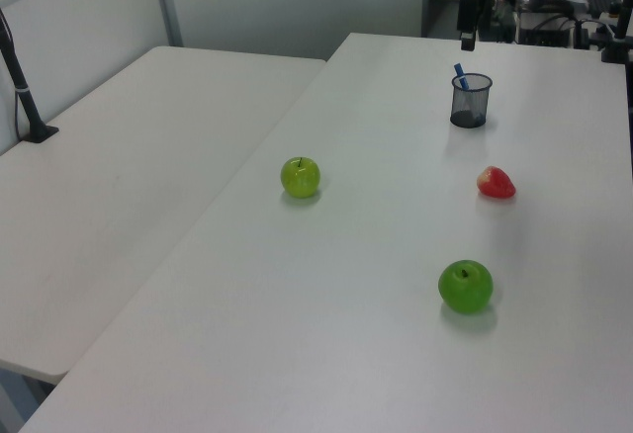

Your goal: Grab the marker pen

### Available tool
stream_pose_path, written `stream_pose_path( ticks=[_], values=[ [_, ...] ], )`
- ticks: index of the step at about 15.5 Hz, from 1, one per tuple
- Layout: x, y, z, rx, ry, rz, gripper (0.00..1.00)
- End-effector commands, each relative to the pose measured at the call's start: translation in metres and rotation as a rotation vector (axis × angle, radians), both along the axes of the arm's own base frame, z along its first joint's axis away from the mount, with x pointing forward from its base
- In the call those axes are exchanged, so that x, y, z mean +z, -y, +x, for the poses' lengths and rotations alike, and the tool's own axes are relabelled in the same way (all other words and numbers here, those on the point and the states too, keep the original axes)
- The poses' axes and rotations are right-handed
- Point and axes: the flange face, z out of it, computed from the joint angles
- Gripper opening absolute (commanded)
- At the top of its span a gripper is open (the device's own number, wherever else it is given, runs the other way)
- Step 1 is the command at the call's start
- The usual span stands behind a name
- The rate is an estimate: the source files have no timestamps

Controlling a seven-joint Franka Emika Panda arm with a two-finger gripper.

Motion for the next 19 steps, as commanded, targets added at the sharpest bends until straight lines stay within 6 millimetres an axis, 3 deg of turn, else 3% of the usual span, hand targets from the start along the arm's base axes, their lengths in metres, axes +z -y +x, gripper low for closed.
stream_pose_path(
  ticks=[1, 8, 12, 15, 19],
  values=[
    [0.001, 0.015, -0.001, -0.007, -0.014, 0.011, 1.00],
    [-0.003, 0.120, 0.000, -0.100, -0.001, 0.014, 1.00],
    [-0.005, 0.181, 0.006, -0.163, 0.093, 0.004, 1.00],
    [-0.026, 0.215, 0.020, -0.204, 0.139, -0.011, 1.00],
    [-0.049, 0.241, 0.035, -0.233, 0.200, -0.024, 1.00]
  ],
)
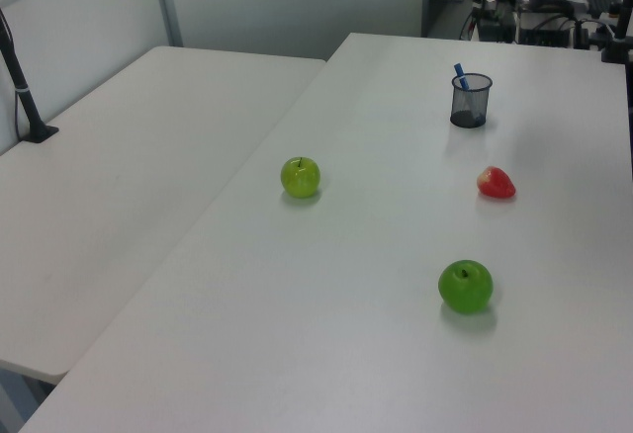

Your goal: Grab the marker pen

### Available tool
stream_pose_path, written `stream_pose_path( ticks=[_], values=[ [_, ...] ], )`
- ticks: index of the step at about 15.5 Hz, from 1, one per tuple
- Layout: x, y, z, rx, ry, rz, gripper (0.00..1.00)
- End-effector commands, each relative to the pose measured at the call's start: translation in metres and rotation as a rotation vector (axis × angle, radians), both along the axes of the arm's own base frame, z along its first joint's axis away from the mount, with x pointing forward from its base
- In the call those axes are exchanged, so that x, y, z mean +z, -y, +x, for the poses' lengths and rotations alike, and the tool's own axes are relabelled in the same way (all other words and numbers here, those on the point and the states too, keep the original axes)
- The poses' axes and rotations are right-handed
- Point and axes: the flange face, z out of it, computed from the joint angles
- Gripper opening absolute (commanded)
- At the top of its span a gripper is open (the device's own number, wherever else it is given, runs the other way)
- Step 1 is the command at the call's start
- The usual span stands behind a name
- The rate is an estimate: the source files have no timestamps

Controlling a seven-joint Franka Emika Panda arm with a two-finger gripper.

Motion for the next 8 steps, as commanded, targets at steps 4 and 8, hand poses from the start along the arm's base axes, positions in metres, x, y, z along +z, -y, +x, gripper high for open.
stream_pose_path(
  ticks=[4, 8],
  values=[
    [-0.038, 0.027, 0.024, -0.002, 0.062, -0.018, 1.00],
    [-0.072, 0.032, 0.039, -0.003, 0.069, -0.024, 1.00]
  ],
)
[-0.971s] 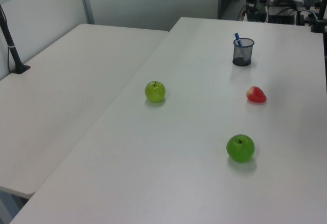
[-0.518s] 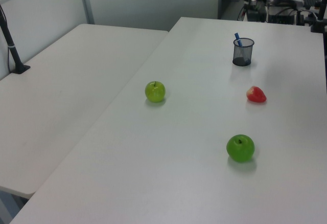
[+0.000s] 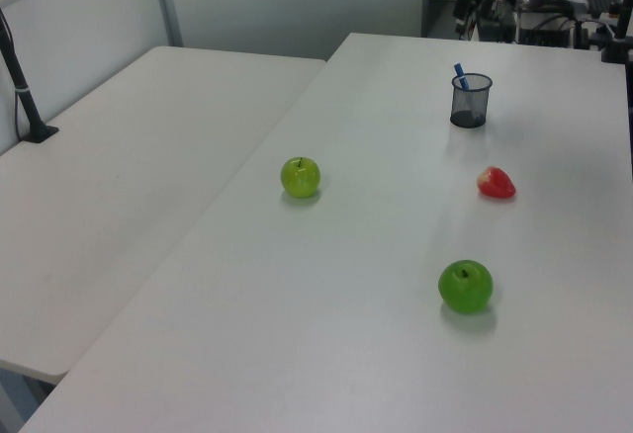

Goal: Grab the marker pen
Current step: 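Move the gripper down over the black mesh pen cup to the marker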

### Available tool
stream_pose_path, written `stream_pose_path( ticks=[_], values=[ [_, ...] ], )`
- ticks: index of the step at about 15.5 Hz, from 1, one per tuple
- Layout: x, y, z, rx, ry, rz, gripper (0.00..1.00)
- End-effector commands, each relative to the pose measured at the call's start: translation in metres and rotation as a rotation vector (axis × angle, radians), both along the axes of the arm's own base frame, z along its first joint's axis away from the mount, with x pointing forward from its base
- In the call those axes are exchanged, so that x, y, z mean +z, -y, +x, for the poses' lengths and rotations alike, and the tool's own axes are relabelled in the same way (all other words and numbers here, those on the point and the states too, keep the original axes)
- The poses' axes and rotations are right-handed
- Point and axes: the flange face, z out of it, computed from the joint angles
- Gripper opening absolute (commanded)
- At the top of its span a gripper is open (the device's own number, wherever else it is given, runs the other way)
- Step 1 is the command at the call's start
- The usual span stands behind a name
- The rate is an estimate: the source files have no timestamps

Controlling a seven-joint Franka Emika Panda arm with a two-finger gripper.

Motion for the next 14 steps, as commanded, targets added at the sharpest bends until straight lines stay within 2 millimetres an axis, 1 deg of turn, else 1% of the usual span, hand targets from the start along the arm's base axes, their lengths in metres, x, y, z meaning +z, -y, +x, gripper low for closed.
stream_pose_path(
  ticks=[1, 7, 10, 13, 14],
  values=[
    [-0.030, 0.006, 0.014, 0.015, 0.008, -0.009, 1.00],
    [-0.074, 0.010, 0.027, 0.024, -0.005, -0.015, 1.00],
    [-0.088, 0.009, 0.030, 0.030, -0.019, -0.017, 0.99],
    [-0.098, 0.010, 0.028, 0.043, -0.026, -0.040, 0.87],
    [-0.098, 0.010, 0.029, 0.045, -0.020, -0.041, 0.82]
  ],
)
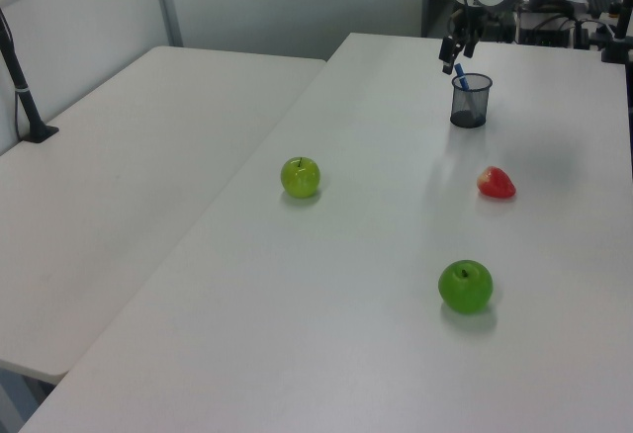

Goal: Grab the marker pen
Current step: 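Move the gripper down over the black mesh pen cup to the marker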

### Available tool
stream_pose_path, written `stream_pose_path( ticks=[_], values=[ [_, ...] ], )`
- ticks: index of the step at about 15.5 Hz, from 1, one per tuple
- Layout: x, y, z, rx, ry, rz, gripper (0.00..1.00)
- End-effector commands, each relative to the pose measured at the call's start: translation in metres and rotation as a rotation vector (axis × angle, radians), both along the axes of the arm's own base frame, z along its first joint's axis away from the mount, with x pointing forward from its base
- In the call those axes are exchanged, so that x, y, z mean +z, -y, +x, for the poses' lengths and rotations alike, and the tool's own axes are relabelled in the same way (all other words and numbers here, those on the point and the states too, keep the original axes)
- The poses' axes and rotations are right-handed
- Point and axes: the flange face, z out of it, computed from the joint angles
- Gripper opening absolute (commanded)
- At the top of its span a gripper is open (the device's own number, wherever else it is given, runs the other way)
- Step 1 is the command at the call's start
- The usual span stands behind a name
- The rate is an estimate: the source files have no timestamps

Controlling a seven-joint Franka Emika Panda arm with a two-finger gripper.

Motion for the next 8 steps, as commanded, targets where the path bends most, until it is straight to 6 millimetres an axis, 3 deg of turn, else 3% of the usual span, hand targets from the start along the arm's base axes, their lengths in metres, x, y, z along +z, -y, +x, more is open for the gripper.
stream_pose_path(
  ticks=[1, 5, 8],
  values=[
    [-0.0062, -0.0012, -0.0011, 0.026, 0.013, -0.024, 0.73],
    [-0.0091, -0.0003, -0.0015, 0.026, 0.008, -0.024, 0.43],
    [-0.0092, -0.0022, -0.0008, 0.029, 0.008, -0.023, 0.29]
  ],
)
